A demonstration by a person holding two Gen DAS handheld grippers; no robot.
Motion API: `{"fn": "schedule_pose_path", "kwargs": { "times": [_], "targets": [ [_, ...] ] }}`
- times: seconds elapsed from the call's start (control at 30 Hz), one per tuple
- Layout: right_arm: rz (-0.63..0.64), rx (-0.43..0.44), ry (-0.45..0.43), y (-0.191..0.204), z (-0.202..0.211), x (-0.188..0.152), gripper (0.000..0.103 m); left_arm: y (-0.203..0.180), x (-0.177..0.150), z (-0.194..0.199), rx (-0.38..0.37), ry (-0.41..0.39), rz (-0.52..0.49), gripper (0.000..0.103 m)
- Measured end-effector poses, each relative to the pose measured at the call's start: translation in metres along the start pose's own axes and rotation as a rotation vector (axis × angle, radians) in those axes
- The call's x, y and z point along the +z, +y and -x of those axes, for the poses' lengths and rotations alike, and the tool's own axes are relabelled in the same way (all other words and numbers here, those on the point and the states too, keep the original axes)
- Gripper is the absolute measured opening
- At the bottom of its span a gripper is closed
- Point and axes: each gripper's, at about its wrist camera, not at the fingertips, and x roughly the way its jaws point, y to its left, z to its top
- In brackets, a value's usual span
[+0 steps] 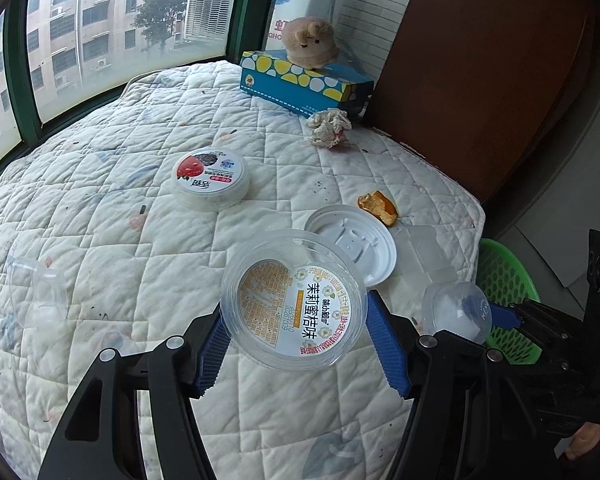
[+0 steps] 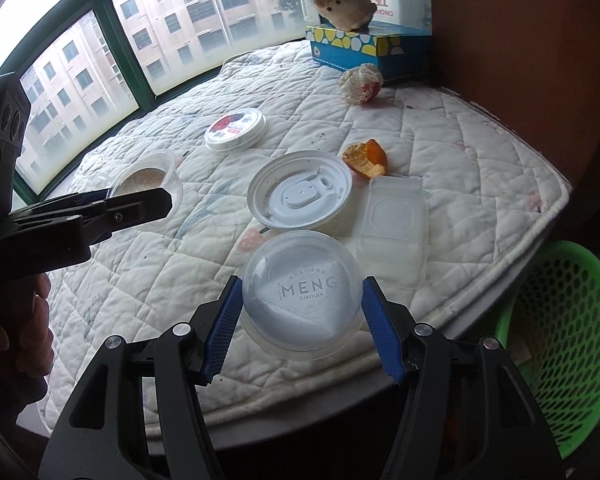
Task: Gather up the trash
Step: 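Carry the dome lid and yogurt cup over the green basket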
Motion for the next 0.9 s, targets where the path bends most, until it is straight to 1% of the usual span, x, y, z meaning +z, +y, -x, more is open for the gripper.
{"fn": "schedule_pose_path", "kwargs": {
  "times": [0.13,0.47,0.77,0.9],
  "targets": [
    [-0.036,-0.029,-0.017,-0.022,0.015,-0.007,0.061,-0.023,0.002,-0.004,-0.027,0.004,-0.030,0.063],
    [-0.149,-0.132,-0.050,-0.096,0.053,-0.029,0.061,-0.092,0.008,-0.017,-0.103,0.021,-0.117,0.063],
    [-0.269,-0.234,-0.061,-0.167,0.085,-0.054,0.061,-0.158,0.011,-0.035,-0.172,0.049,-0.203,0.063],
    [-0.319,-0.269,-0.053,-0.193,0.093,-0.065,0.061,-0.185,0.011,-0.043,-0.200,0.065,-0.239,0.063]
  ]
}}
